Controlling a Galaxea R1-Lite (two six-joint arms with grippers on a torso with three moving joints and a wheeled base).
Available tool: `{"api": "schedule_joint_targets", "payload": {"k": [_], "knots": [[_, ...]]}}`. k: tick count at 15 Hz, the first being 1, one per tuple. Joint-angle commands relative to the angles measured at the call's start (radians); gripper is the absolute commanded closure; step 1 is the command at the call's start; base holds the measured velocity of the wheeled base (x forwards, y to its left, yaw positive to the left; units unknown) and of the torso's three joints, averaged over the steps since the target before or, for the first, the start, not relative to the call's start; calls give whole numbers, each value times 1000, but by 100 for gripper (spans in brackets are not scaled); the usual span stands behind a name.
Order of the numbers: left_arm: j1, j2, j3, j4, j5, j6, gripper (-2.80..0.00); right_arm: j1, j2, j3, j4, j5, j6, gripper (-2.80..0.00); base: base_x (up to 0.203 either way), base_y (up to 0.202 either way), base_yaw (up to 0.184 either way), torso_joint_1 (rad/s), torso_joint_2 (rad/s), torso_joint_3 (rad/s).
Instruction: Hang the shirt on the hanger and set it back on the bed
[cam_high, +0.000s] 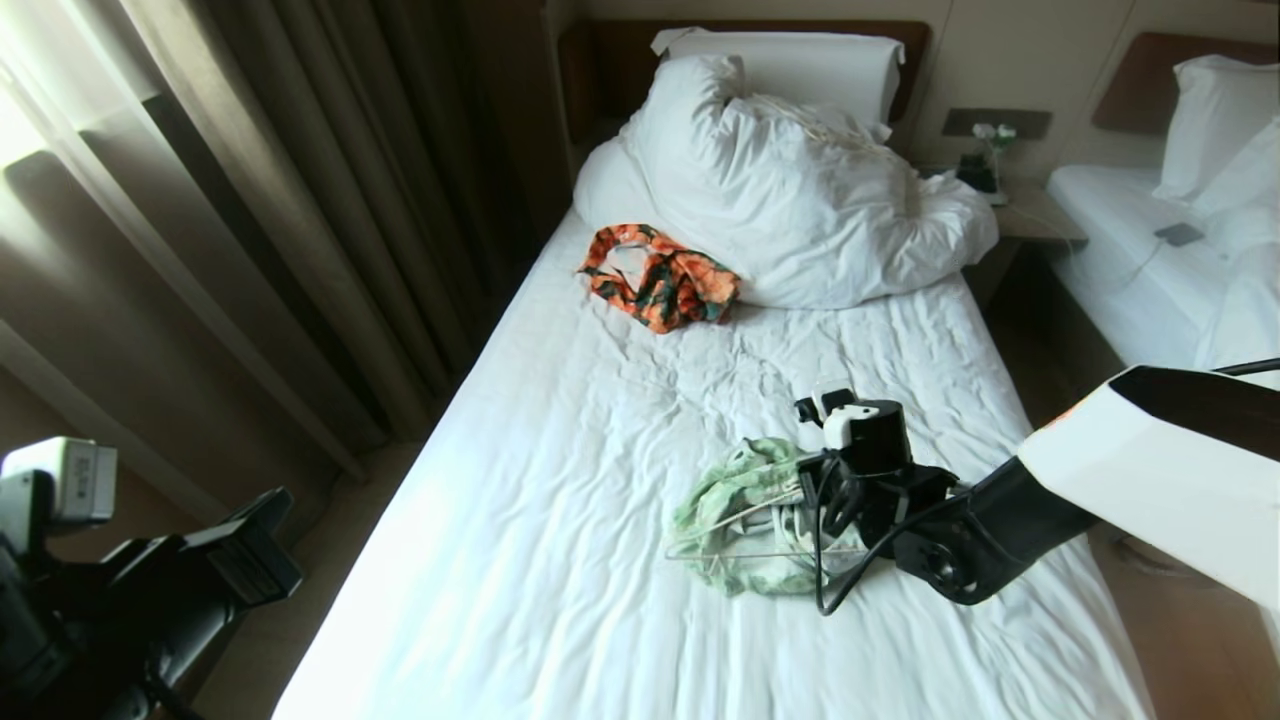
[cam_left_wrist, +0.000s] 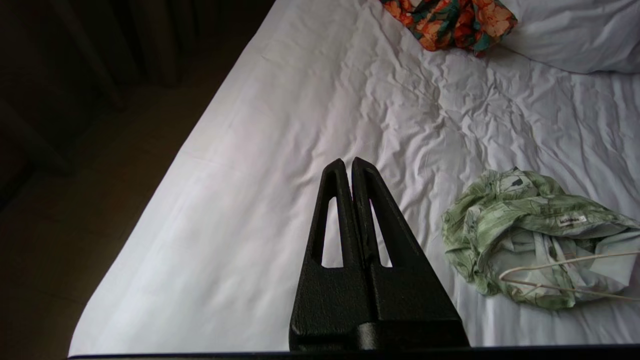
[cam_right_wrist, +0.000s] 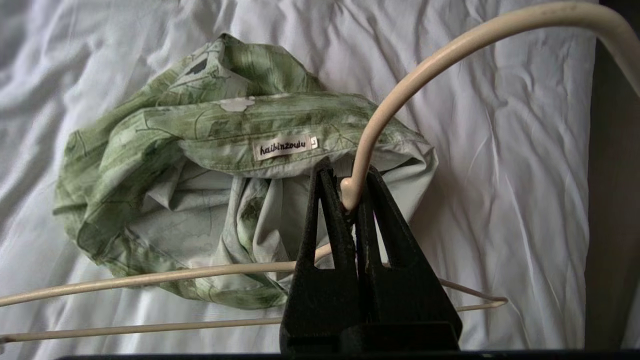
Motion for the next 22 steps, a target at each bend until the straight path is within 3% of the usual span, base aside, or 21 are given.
{"api": "schedule_joint_targets", "payload": {"k": [1, 3, 4, 6, 14, 15, 17, 22], "knots": [[0, 8, 7, -6, 1, -8, 0, -8, 82, -8, -8, -4, -53, 0, 0, 0, 0, 0, 0, 0], [-1, 17, 8, -5, -2, -23, 0, -21, 133, -40, -51, -6, -107, 0, 0, 0, 0, 0, 0, 0], [0, 18, 7, -6, 1, -25, 0, -34, 160, -63, -102, -10, -147, -280, 0, 0, 0, 0, 0, 0], [0, -11, 7, -5, 5, -22, 0, -35, 136, -39, -126, -30, -166, -280, 0, 0, 0, 0, 0, 0], [18, -126, 35, 91, 5, -18, 0, -30, -167, 297, -153, -38, -207, -280, 0, 0, 0, 0, 0, 0], [17, -160, 38, 123, -4, -18, 0, -34, -204, 334, -158, -38, -207, 0, 0, 0, 0, 0, 0, 0], [21, -222, 36, 222, -57, -21, 0, -50, -311, 369, -160, -38, -204, 0, 0, 0, 0, 0, 0, 0], [23, -425, 38, 326, -53, -13, 0, -61, -704, 531, -158, -38, -229, 0, 0, 0, 0, 0, 0, 0]]}}
